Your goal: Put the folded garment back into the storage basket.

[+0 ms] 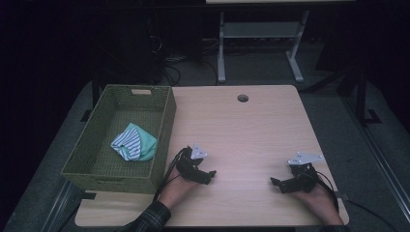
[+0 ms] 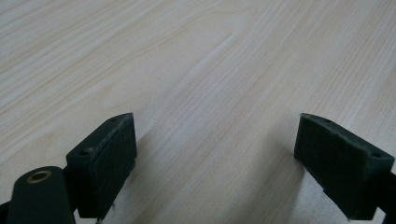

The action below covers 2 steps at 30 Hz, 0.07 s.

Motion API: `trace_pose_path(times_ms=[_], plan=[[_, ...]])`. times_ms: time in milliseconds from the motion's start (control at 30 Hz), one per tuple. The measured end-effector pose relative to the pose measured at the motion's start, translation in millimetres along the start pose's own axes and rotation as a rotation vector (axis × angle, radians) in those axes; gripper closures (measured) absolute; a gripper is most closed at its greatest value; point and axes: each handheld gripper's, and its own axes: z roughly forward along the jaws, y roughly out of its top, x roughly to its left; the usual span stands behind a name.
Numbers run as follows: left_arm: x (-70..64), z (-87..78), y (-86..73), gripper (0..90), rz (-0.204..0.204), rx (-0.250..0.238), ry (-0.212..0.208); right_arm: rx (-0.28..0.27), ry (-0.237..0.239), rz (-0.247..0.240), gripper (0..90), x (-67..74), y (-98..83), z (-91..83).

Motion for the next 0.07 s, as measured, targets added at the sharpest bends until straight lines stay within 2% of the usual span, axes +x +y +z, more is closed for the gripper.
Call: trace_pose_path(times_ms=[67], plan=[[0.4, 0.5, -0.4, 12.3, 0.002, -0.006, -0.001, 0.000, 0.000, 0.000, 1.5, 0.0, 0.0, 0.0]])
